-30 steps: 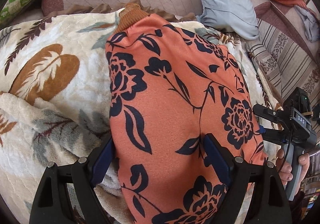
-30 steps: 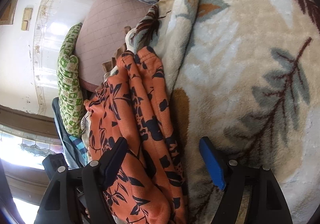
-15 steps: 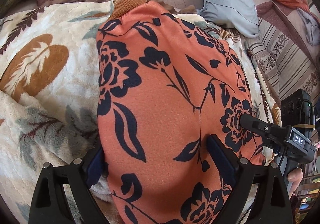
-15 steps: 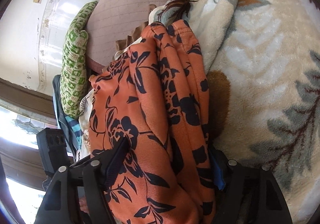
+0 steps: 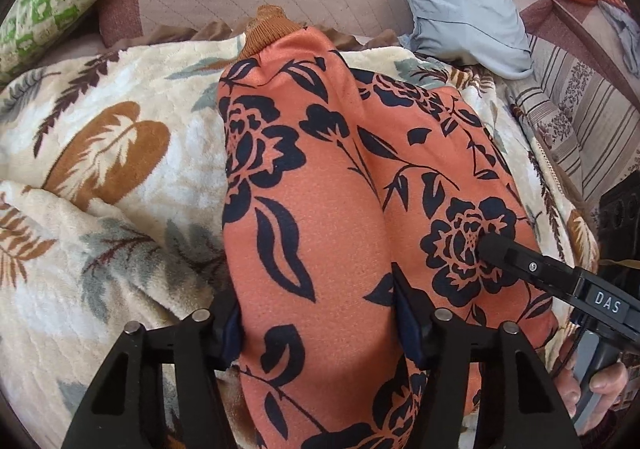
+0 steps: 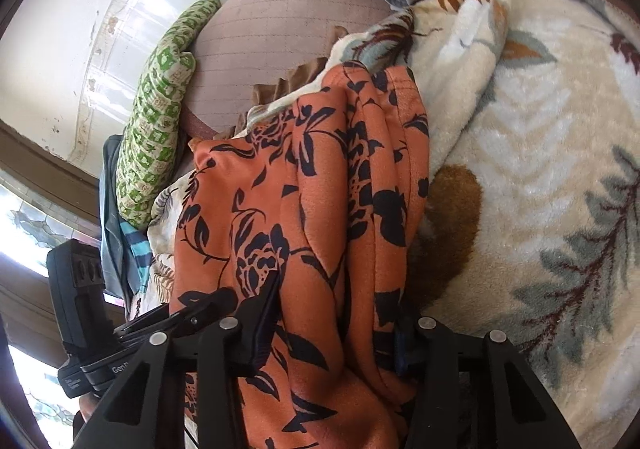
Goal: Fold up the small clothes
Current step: 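Close both tools on the edges of the folded orange rose-print dress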
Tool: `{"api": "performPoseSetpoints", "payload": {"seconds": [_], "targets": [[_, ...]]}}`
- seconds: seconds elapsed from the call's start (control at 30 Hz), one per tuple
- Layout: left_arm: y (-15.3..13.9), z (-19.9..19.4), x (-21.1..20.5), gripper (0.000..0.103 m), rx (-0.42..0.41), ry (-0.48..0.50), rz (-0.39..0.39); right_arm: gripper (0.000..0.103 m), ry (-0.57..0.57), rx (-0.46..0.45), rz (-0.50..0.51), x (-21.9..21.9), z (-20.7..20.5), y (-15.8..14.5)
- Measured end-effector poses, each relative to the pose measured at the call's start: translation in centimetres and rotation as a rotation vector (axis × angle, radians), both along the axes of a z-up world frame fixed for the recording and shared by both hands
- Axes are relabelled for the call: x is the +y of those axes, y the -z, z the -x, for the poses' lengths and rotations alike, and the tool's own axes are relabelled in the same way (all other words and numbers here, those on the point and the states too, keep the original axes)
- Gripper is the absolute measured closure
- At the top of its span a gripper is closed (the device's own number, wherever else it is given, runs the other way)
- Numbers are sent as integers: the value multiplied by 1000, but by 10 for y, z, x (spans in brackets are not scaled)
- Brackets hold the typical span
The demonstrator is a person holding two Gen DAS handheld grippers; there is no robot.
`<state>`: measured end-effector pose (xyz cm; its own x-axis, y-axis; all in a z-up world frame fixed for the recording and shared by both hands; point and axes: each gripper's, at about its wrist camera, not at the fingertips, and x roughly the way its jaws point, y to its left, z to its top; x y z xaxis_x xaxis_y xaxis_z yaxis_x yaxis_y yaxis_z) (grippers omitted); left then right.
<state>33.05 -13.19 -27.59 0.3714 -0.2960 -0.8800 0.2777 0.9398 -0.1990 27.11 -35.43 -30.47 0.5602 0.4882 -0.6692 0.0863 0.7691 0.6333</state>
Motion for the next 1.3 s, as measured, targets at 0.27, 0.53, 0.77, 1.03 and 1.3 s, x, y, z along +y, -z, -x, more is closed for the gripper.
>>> {"api": "performPoseSetpoints", "payload": {"seconds": [0.27,0.53,0.77,1.03,1.3], "targets": [[-27,23,5,45,-78,-58,-74,59,-26,-58,7,11,8,-19],[-61,49,30,45,-169,-121,-126,59,-83,-142,1,43,20,-46],[-90,75,67,45,-231,-181,-166,59,-140,-224,-25,81,32,-68],[-109,101,102,45,-276,-244,-211,59,-224,-291,-47,127,49,-83],[-118,127,130,45,-300,-292,-231,59,-283,-336,-55,161,69,-92]]}}
